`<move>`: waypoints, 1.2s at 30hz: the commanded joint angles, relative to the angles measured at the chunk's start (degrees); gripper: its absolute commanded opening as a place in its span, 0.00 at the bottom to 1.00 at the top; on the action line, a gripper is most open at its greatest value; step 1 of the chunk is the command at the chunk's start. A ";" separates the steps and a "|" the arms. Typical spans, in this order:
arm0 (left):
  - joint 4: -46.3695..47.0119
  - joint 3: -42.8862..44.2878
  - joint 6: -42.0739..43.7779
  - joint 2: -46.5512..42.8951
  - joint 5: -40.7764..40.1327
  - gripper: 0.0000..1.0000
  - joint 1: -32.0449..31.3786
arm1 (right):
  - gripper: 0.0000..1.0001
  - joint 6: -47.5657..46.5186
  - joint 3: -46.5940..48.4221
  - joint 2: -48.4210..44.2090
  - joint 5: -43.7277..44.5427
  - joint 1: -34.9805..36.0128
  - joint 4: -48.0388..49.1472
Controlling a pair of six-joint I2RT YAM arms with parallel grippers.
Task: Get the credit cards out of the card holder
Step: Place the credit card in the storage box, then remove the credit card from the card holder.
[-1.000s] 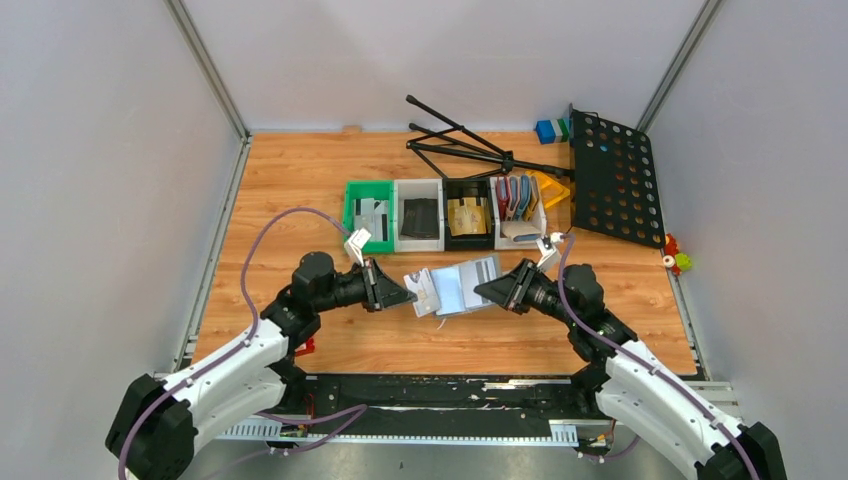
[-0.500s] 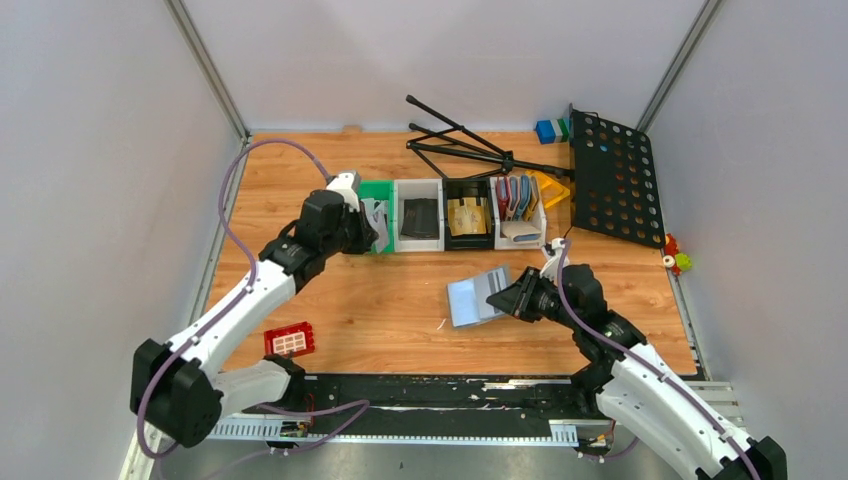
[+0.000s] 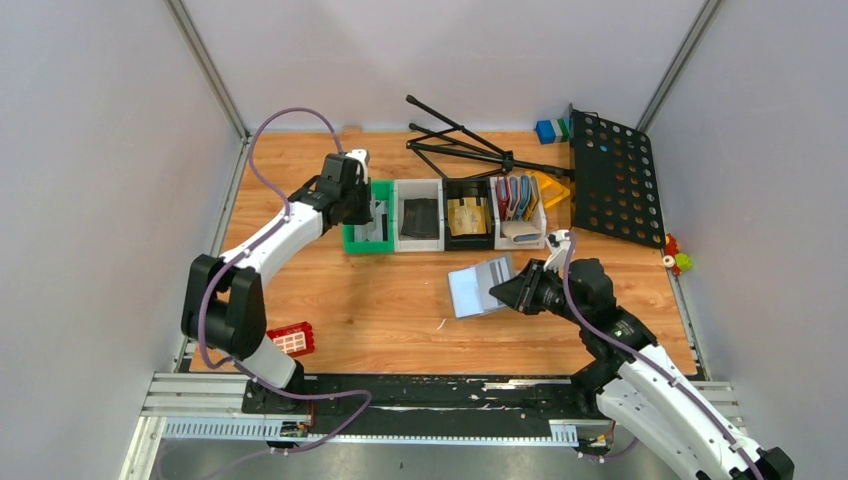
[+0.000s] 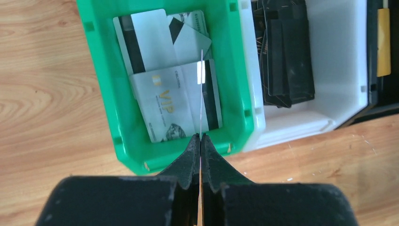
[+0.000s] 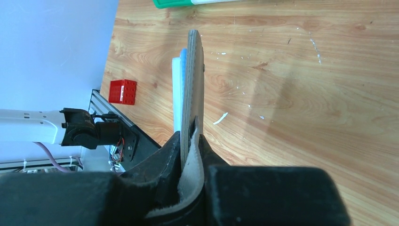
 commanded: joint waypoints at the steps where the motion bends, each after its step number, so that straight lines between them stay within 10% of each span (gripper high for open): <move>1: -1.24 5.30 3.00 4.94 4.85 0.00 0.77 | 0.09 -2.38 3.13 -0.90 1.83 -0.08 -0.54; 6: -2.77 8.30 2.70 10.06 7.46 0.02 1.13 | 0.09 -2.44 3.12 0.16 2.21 -0.09 -0.11; 13: -6.29 8.55 2.26 7.62 -7.31 0.47 1.13 | 0.08 -1.70 2.63 1.33 0.90 -0.09 1.61; 19: -6.79 5.92 2.31 -0.08 -5.69 0.50 1.07 | 0.08 -0.97 2.30 1.25 0.52 -0.17 2.59; 36: 35.84 -35.41 -27.83 -34.04 40.01 1.00 0.17 | 0.11 13.95 -4.29 2.14 -7.31 -0.08 26.70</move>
